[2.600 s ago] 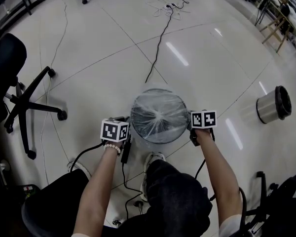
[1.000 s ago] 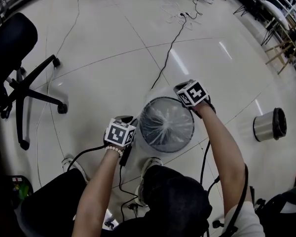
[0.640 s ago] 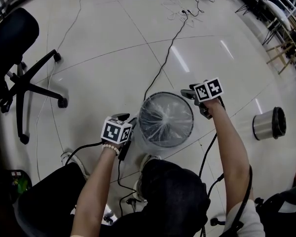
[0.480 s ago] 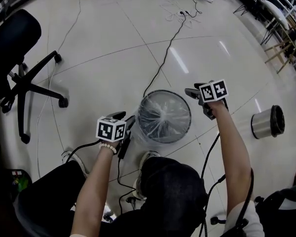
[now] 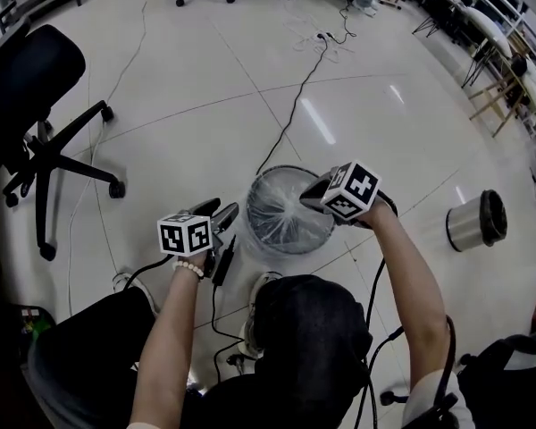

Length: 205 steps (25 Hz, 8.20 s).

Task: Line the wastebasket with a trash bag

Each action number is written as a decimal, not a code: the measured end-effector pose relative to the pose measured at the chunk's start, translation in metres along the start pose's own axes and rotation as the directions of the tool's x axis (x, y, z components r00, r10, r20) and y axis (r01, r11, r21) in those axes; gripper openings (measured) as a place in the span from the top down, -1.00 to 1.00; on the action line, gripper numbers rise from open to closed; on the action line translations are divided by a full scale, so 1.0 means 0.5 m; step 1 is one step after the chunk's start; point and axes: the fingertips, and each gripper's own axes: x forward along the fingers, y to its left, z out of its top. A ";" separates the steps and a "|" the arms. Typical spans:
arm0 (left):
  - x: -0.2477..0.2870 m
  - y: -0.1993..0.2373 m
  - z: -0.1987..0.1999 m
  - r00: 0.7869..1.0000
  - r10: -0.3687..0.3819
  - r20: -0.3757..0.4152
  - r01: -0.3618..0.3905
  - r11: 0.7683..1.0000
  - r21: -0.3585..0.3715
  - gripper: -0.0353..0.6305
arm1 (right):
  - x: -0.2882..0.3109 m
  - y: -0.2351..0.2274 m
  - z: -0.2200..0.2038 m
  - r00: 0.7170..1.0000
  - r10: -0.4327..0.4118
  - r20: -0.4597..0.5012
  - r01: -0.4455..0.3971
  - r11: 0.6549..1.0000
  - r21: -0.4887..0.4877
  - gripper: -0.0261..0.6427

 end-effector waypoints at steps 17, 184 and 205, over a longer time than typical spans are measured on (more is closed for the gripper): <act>0.036 -0.048 0.076 0.998 -0.055 0.040 0.052 0.997 0.065 0.68 | 0.242 0.008 -0.043 0.971 -0.007 -0.237 -0.027 0.990 -0.141 0.92; -0.031 -0.115 -0.169 0.997 0.042 -0.062 -0.031 0.985 0.168 0.26 | 0.124 0.097 -0.275 0.808 -0.422 0.410 0.182 0.842 0.508 0.92; -0.257 -0.336 -0.004 0.991 0.115 0.061 -0.128 0.946 0.298 0.86 | -0.288 0.273 -0.289 0.560 -0.686 0.465 0.246 0.673 0.697 0.92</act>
